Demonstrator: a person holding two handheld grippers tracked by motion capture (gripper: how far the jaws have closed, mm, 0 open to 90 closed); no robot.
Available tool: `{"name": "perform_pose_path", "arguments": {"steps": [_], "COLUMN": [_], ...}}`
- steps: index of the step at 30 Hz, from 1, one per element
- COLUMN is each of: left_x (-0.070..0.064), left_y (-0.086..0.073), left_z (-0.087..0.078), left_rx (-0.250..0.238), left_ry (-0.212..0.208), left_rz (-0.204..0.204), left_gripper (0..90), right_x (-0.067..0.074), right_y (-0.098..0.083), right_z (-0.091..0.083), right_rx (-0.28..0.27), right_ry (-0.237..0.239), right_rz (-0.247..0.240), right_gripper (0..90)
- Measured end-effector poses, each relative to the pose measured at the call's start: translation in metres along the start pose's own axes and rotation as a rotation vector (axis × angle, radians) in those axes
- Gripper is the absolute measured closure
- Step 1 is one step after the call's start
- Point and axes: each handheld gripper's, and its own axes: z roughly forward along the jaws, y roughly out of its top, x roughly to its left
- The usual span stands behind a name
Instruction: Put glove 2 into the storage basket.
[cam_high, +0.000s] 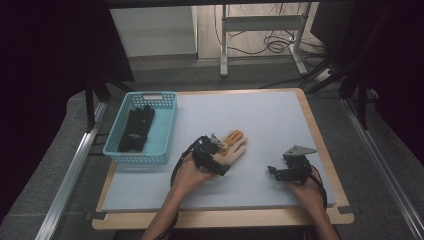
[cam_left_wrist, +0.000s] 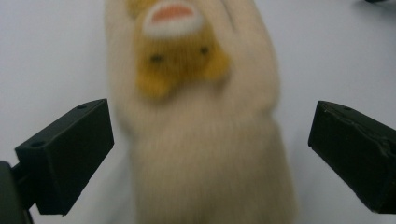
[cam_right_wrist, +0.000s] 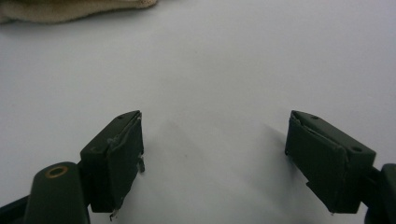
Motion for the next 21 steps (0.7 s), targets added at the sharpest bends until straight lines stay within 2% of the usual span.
{"name": "perform_pose_path", "arguments": {"steps": [5, 7, 8, 11, 16, 21], "left_x": [0.004, 0.004, 0.004, 0.005, 0.005, 0.006], "left_y": [0.012, 0.013, 0.013, 0.012, 0.011, 0.012], "left_z": [0.023, 0.03, 0.031, 0.027, 0.021, 0.018], "left_rx": [0.061, 0.09, 0.088, 0.082, 0.089, 0.093], "left_ry": [0.026, 0.025, 0.017, 0.006, 0.006, 0.0], "left_rz": [0.002, 0.012, 0.011, 0.014, 0.011, -0.003], "left_gripper": [2.5, 6.4, 7.8, 15.5, 35.5, 48.1], "right_x": [0.0, 0.0, 0.0, 0.0, 0.0, 0.0], "right_y": [0.0, 0.0, 0.0, 0.0, 0.0, 0.0], "right_z": [0.0, 0.0, 0.0, 0.0, 0.0, 0.0], "right_rx": [-0.001, -0.001, -0.001, 0.0, -0.002, 0.0], "right_ry": [0.001, 0.0, 0.0, 0.0, -0.001, -0.001], "right_rz": [0.002, 0.002, 0.002, 0.002, 0.002, 0.001], "right_gripper": [19.0, 19.0, 19.0, 19.0, 19.0, 18.9]}}
